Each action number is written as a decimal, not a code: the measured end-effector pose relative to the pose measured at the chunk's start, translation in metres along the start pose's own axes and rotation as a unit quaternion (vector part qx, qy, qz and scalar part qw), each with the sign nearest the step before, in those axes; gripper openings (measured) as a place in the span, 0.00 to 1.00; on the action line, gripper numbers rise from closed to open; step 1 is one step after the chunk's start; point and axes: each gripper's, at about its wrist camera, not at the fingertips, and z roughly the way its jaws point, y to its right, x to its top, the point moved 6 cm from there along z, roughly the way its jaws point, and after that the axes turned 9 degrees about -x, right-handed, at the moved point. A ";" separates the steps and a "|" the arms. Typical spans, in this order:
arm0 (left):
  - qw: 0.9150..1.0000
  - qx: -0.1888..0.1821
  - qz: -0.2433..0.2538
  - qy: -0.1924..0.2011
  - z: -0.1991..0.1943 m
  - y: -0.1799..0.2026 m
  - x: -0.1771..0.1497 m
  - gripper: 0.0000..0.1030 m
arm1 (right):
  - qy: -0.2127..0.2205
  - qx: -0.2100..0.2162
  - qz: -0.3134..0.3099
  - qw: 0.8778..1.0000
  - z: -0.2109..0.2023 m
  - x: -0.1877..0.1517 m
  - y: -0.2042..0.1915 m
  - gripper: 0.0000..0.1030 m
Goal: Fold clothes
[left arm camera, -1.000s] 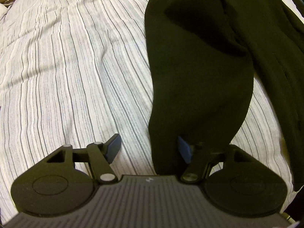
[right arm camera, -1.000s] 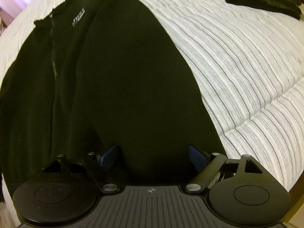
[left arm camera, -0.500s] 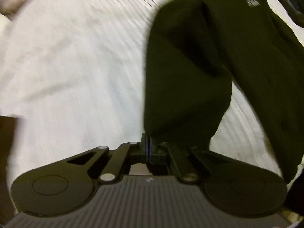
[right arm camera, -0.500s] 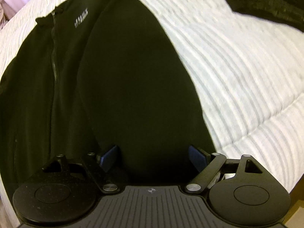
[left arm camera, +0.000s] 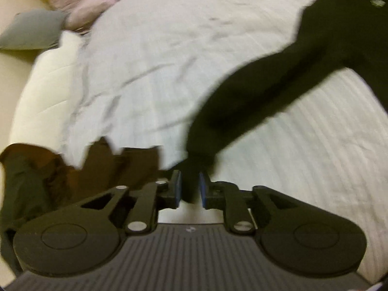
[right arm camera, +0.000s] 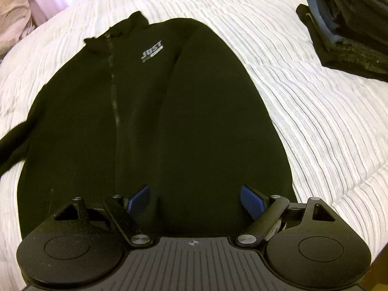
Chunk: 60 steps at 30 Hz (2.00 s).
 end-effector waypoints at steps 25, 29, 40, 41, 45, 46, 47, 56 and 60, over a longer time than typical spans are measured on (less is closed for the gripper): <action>0.985 -0.125 0.120 -0.016 0.000 0.217 0.051 0.30 | -0.052 0.019 0.029 0.998 0.011 -0.037 0.076 0.82; 0.976 -0.151 0.154 -0.020 -0.003 0.281 0.081 0.31 | -0.071 0.050 0.088 0.992 0.028 -0.054 0.127 0.82; 0.947 -0.183 0.262 -0.016 -0.014 0.409 0.146 0.34 | -0.114 0.184 0.147 0.965 0.072 -0.069 0.157 0.03; 0.947 -0.184 0.264 -0.014 -0.015 0.414 0.151 0.34 | -0.106 0.170 0.130 0.971 0.063 -0.060 0.165 0.03; 0.945 -0.185 0.270 -0.007 -0.018 0.429 0.166 0.34 | -0.031 0.072 0.061 0.995 0.013 -0.008 0.215 0.03; 0.945 -0.185 0.270 -0.006 -0.018 0.431 0.169 0.34 | 0.002 0.033 0.049 0.998 -0.004 0.011 0.236 0.03; 0.945 -0.185 0.269 -0.007 -0.017 0.433 0.170 0.34 | 0.033 -0.009 0.044 0.998 -0.016 0.029 0.258 0.03; 0.960 -0.168 0.222 -0.023 -0.012 0.422 0.150 0.38 | 0.105 -0.128 0.032 0.986 -0.019 0.107 0.308 0.77; 0.973 -0.148 0.170 -0.043 -0.006 0.397 0.111 0.43 | 0.063 -0.023 0.027 0.997 0.008 0.082 0.254 0.77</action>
